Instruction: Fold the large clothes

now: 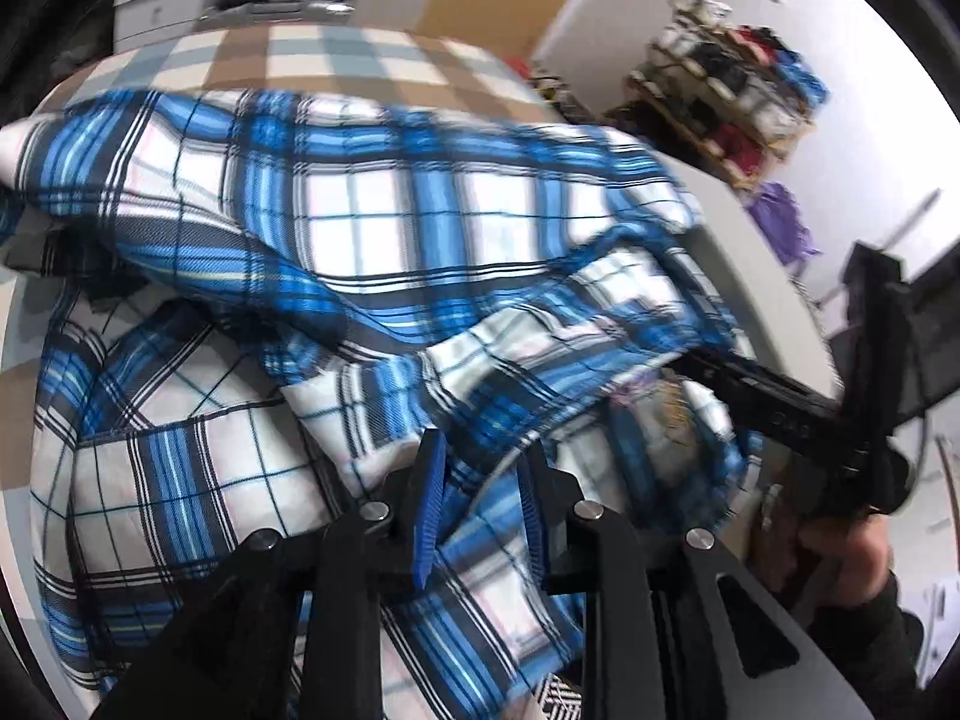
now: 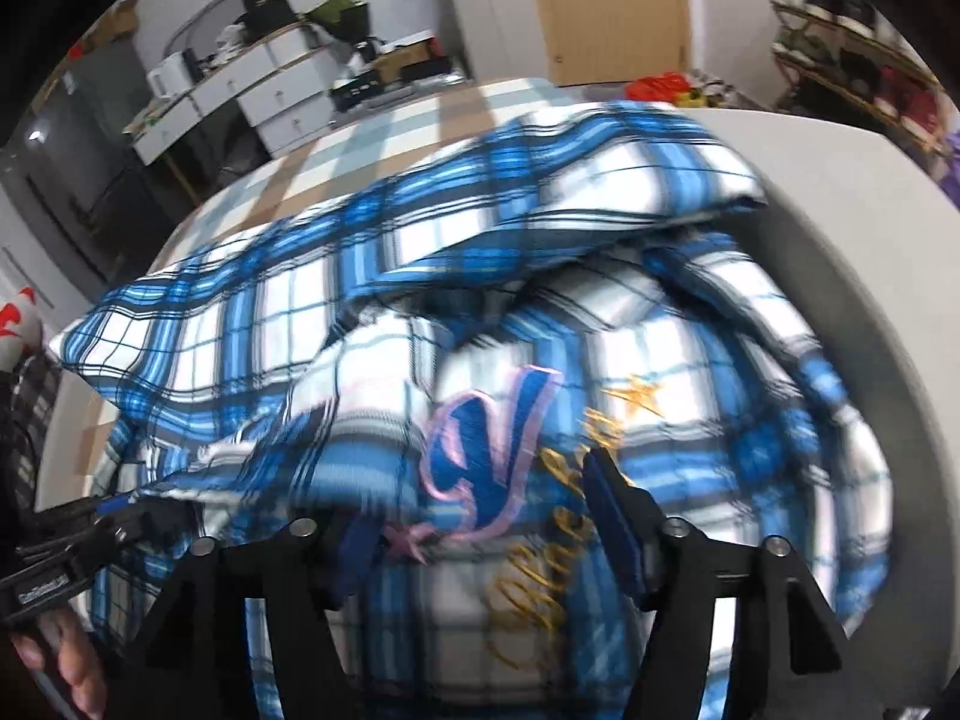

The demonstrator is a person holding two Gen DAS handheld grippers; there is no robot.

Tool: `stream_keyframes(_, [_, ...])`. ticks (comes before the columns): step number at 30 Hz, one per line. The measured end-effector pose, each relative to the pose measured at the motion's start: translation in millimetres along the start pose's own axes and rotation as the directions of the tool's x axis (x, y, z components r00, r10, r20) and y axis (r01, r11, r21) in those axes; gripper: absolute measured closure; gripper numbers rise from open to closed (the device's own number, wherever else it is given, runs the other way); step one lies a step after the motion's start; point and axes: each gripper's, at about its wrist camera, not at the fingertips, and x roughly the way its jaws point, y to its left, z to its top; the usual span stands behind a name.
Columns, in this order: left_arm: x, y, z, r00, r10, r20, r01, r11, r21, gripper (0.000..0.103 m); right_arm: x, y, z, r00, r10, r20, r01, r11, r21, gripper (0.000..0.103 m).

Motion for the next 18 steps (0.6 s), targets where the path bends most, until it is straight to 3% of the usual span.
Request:
stream_keyframes(4, [-43.2,-3.0,17.4,0.996,-0.081,0.036,0.079,0.996,0.038,0.082,-24.2,-6.3,-7.8,0.999,0.006,0.05,-0.006,1.0,0.005,0.029])
stream_keyframes(6, [-66.9,-2.1,31.7,0.994,-0.074,0.081,0.069,0.996,0.065,0.071,-42.0,-9.8,-0.9,0.993,0.042,0.108,-0.046,0.998,0.033,0.028])
stream_keyframes(8, [-88.8,1.0,47.9,0.988,-0.06,0.145,0.048,0.995,0.088,0.047,-54.4,-8.4,10.9,0.987,0.078,0.142,-0.085,0.995,0.044,0.022])
stream_keyframes(12, [-116.5,16.3,104.6,0.967,-0.01,0.254,-0.002,0.999,0.047,0.043,-58.0,20.5,63.9,0.978,0.107,0.177,-0.101,0.994,-0.045,0.006])
stream_keyframes(14, [-111.0,27.3,126.9,0.972,-0.001,0.234,-0.003,1.0,0.016,0.043,-46.7,40.0,90.6,0.983,0.075,0.17,-0.051,0.989,-0.139,0.006])
stream_keyframes(15, [-105.8,32.3,136.2,0.972,0.044,0.232,-0.046,0.999,0.003,0.043,-38.3,49.3,102.9,0.986,0.056,0.159,-0.025,0.982,-0.188,0.006])
stream_keyframes(18, [-73.5,41.7,138.0,0.985,0.095,0.143,-0.096,0.995,0.001,0.043,6.0,66.9,139.2,0.999,0.001,0.049,0.012,0.962,-0.274,0.006])
